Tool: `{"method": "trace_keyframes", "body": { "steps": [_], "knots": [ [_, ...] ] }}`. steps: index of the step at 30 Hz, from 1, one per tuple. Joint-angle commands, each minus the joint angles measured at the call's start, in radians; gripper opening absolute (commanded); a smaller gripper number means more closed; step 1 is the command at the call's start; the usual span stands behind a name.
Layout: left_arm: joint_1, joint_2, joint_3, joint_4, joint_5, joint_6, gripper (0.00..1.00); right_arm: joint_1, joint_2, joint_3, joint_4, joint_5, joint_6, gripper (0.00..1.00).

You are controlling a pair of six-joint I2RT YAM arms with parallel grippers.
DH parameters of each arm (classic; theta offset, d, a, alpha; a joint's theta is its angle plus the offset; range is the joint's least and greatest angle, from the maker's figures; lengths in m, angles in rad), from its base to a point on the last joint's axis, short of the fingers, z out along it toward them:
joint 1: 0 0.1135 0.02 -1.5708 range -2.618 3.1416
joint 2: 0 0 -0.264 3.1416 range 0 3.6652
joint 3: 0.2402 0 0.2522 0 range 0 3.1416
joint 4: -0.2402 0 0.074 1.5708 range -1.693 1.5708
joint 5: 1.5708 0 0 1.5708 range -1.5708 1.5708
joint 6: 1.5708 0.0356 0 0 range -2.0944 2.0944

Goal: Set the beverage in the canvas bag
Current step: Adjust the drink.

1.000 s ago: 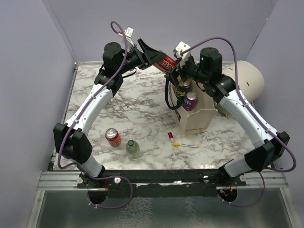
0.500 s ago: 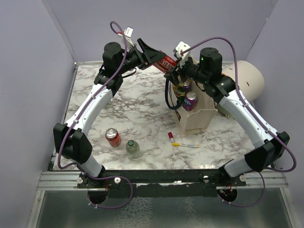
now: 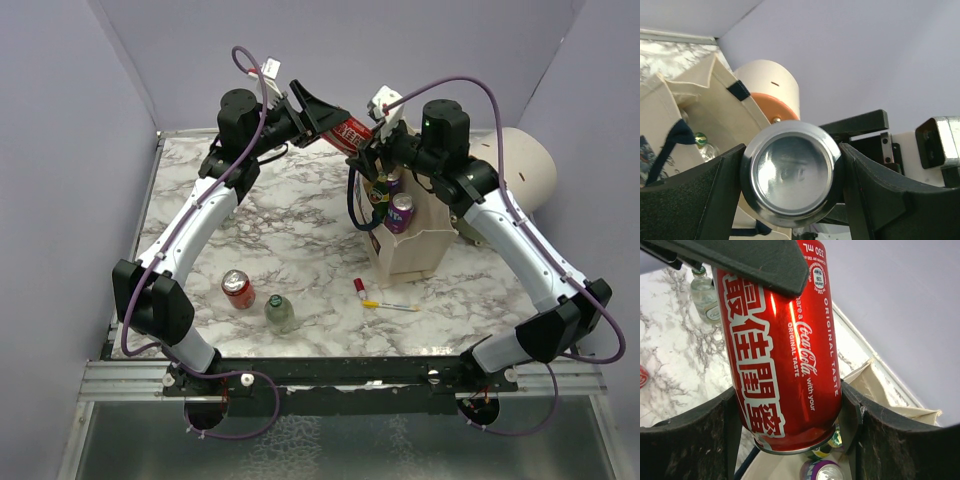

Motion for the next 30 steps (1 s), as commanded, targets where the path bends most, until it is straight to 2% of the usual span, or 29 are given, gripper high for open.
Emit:
{"method": "trace_keyframes", "body": {
  "steps": [1,8,30],
  "knots": [
    [0.018,0.005,0.013,0.011,-0.089,0.038,0.76,-0.006,-0.087,0.032,0.05,-0.033,0.039,0.34],
    [0.018,0.015,0.019,-0.017,-0.112,0.074,0.82,-0.006,-0.108,0.022,0.05,-0.037,0.049,0.34],
    [-0.033,0.023,0.014,-0.035,-0.072,0.228,0.82,-0.014,-0.096,0.08,0.069,-0.029,0.124,0.27]
  ]
}}
